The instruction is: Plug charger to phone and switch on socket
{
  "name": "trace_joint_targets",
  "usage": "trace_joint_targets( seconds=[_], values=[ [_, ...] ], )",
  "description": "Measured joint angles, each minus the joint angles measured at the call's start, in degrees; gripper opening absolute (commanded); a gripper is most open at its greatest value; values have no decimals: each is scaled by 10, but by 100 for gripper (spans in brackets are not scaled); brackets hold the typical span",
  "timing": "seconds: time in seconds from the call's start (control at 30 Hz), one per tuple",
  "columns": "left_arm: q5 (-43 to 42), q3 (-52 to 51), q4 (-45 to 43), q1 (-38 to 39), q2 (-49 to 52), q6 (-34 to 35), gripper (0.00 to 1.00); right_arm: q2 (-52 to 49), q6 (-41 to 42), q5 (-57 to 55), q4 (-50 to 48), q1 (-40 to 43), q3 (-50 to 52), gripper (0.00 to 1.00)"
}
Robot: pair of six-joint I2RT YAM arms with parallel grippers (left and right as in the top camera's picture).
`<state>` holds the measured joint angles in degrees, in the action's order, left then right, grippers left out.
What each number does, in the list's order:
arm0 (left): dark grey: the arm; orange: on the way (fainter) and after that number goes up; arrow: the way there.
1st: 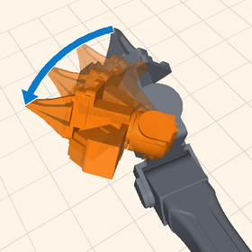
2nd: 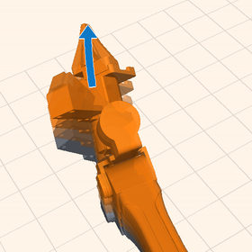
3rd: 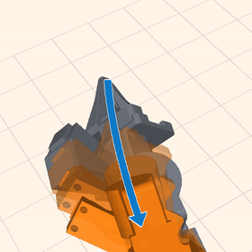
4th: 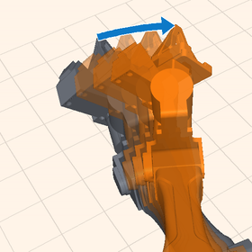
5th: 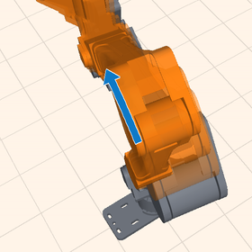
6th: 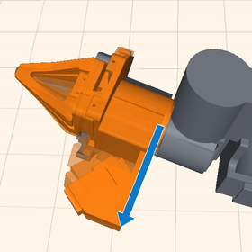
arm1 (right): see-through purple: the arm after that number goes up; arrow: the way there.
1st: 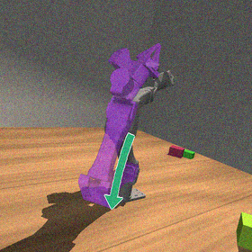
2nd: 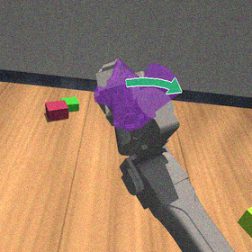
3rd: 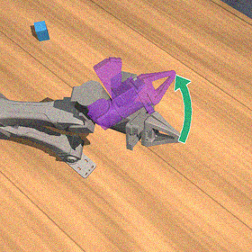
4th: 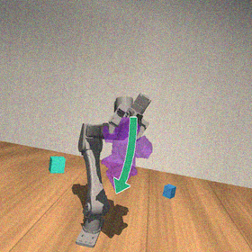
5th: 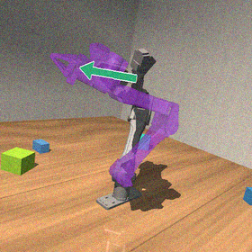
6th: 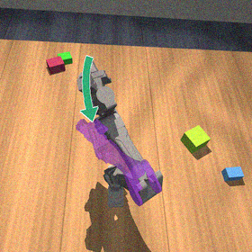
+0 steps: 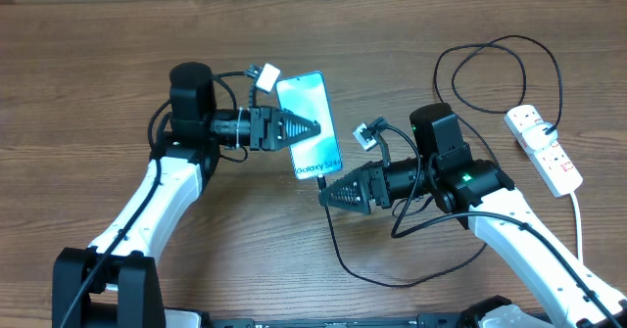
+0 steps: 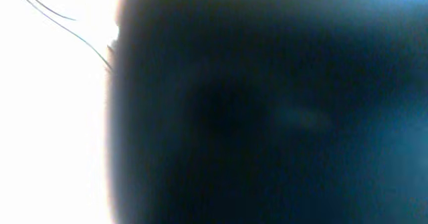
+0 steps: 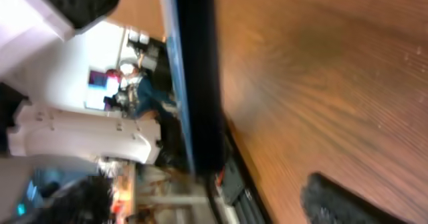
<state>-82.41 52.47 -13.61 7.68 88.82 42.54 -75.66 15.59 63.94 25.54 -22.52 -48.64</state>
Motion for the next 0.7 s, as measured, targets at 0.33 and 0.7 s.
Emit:
trace_joint_targets(
  seconds=[0.33,0.7],
  values=[
    [53,0,4,-17,0,-3,4,0,-7,-54,7,-4,0,67],
    [67,0,4,-17,0,12,4,0,-2,-152,-26,-55,0,32]
  ],
)
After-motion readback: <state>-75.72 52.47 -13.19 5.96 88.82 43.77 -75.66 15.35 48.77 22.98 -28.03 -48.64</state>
